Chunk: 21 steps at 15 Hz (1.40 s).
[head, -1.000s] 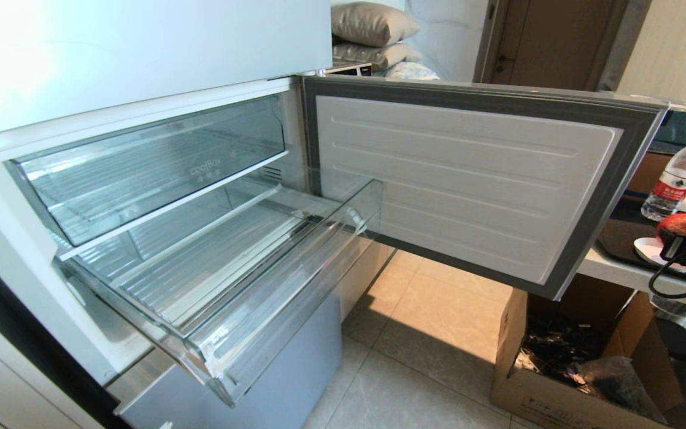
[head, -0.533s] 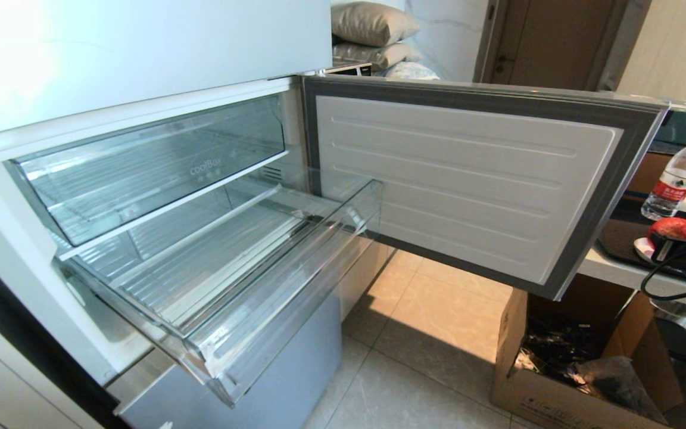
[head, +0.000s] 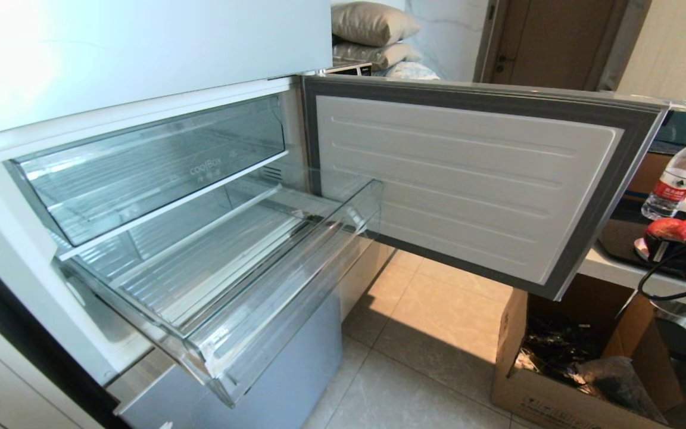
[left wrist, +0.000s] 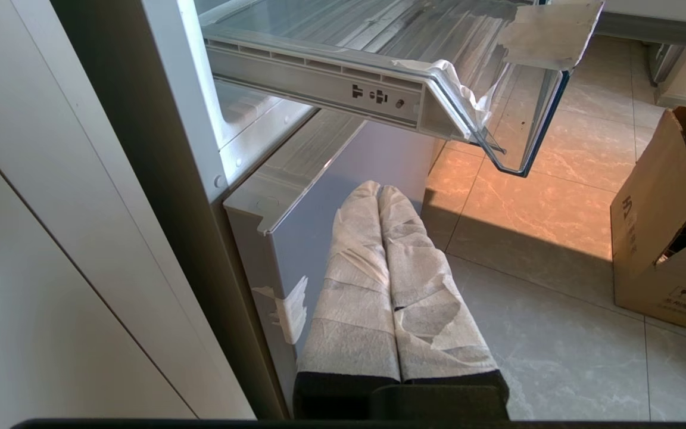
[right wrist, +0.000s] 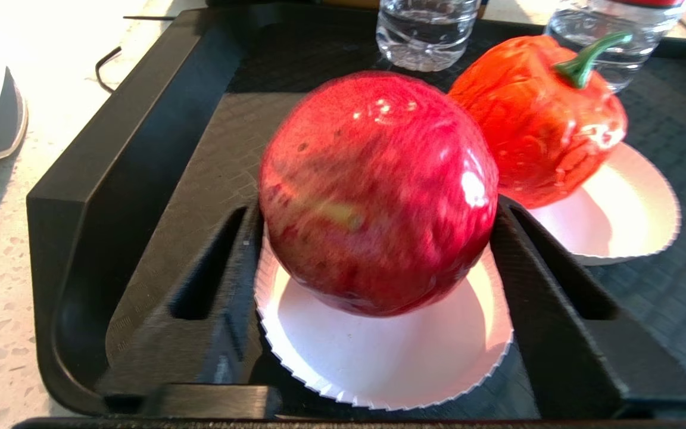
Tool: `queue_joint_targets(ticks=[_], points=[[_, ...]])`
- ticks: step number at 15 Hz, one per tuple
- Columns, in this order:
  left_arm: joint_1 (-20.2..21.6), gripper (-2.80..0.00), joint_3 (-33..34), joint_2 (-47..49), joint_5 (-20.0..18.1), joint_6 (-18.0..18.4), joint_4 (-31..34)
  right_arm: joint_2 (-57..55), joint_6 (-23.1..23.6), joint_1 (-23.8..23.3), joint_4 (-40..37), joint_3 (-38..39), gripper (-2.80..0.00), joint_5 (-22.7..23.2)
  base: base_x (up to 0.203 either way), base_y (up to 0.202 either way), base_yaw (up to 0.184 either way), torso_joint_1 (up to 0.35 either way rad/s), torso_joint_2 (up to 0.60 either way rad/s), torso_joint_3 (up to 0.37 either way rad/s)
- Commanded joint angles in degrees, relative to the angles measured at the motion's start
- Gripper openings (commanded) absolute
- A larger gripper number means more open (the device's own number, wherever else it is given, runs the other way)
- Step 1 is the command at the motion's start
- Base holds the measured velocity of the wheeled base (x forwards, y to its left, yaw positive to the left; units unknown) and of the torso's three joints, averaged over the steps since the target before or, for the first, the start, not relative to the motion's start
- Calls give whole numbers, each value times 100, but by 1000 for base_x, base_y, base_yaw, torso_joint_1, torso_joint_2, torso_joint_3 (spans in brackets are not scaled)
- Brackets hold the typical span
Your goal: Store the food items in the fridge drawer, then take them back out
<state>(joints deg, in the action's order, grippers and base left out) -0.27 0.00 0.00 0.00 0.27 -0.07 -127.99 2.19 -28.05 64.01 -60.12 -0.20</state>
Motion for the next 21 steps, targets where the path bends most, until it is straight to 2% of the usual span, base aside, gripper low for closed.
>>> queue_joint_targets(ticks=[1,13,16,21], points=[[0,-280,0,0,0,0,-1,120,0,1,41,65,0,10,0,0,0,0,0,0],[0,-280,0,0,0,0,-1,865,-51,124,48,901,0,35,0,0,0,0,0,0],[0,-280,0,0,5,0,-1,893,-6,124,39,595,0,27,0,0,0,0,0,0],[0,-280,0,0,0,0,-1,214,109,124,-27,-404,0,17,0,0,0,0,0,0]])
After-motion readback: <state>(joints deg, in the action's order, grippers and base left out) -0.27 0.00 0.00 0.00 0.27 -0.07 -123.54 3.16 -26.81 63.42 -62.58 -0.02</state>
